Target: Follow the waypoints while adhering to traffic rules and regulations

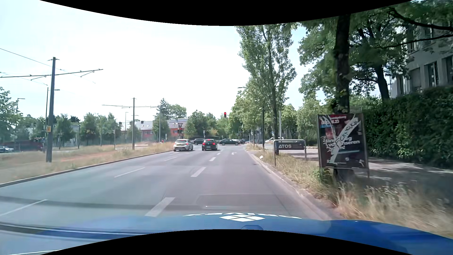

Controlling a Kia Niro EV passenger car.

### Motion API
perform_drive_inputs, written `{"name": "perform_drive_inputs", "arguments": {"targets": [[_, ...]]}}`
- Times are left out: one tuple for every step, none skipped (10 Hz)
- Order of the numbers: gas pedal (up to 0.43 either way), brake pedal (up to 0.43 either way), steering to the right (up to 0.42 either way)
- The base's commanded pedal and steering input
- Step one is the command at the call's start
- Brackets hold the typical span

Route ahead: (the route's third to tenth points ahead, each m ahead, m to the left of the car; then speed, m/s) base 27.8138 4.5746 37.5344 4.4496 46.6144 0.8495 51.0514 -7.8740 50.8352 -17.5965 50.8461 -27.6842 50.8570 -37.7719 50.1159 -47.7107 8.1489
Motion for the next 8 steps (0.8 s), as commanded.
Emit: {"name": "perform_drive_inputs", "arguments": {"targets": [[0.000, 0.000, -0.006], [0.000, 0.000, -0.003], [0.000, 0.000, -0.003], [0.000, 0.000, -0.003], [0.000, 0.000, -0.004], [0.000, 0.000, -0.005], [0.000, 0.000, -0.005], [0.000, 0.000, -0.004]]}}
